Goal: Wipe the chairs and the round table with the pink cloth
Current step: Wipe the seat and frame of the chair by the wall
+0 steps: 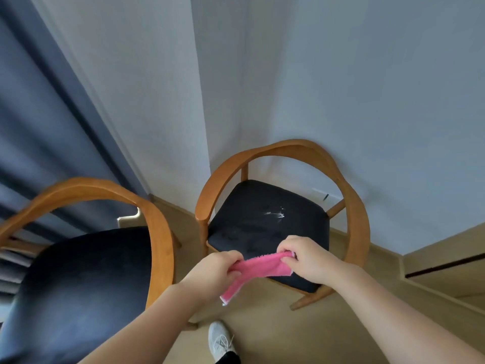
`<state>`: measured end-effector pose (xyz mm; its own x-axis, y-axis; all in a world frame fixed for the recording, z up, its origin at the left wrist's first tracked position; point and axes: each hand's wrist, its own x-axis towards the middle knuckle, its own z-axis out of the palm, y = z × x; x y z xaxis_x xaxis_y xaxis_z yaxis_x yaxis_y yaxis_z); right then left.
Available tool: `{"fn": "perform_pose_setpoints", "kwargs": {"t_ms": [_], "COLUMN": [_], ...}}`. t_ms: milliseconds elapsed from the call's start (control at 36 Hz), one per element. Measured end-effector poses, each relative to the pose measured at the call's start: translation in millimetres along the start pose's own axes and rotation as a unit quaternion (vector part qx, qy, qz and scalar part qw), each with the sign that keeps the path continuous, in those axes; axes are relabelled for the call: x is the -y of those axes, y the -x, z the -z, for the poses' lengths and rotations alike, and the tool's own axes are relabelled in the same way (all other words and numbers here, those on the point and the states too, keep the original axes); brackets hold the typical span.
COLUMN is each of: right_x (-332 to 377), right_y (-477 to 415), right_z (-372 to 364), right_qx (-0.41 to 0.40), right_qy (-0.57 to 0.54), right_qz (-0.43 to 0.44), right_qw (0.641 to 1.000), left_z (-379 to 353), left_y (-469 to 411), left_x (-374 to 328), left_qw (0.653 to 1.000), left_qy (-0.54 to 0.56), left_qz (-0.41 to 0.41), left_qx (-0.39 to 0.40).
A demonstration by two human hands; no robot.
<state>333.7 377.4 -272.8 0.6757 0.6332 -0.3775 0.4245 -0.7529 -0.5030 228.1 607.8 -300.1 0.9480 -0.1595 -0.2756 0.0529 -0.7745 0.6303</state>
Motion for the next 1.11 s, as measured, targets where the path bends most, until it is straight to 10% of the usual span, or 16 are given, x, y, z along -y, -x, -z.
{"fn": "perform_pose_setpoints", "kwargs": {"t_ms": [1111], "right_x": [-102.2], "right_y": [-345.5], "right_z": [-39.2], "right_qx": [0.138], "right_qy": [0.045], "right_qz": [0.024], "right_qw": [0.989], "left_z": [-112.9], "left_y": [-172.0], "left_x": [118.4], "left_qw": [0.917], "left_qy": [0.151], "left_qz": [0.353], "left_qx": [-0.105]}}
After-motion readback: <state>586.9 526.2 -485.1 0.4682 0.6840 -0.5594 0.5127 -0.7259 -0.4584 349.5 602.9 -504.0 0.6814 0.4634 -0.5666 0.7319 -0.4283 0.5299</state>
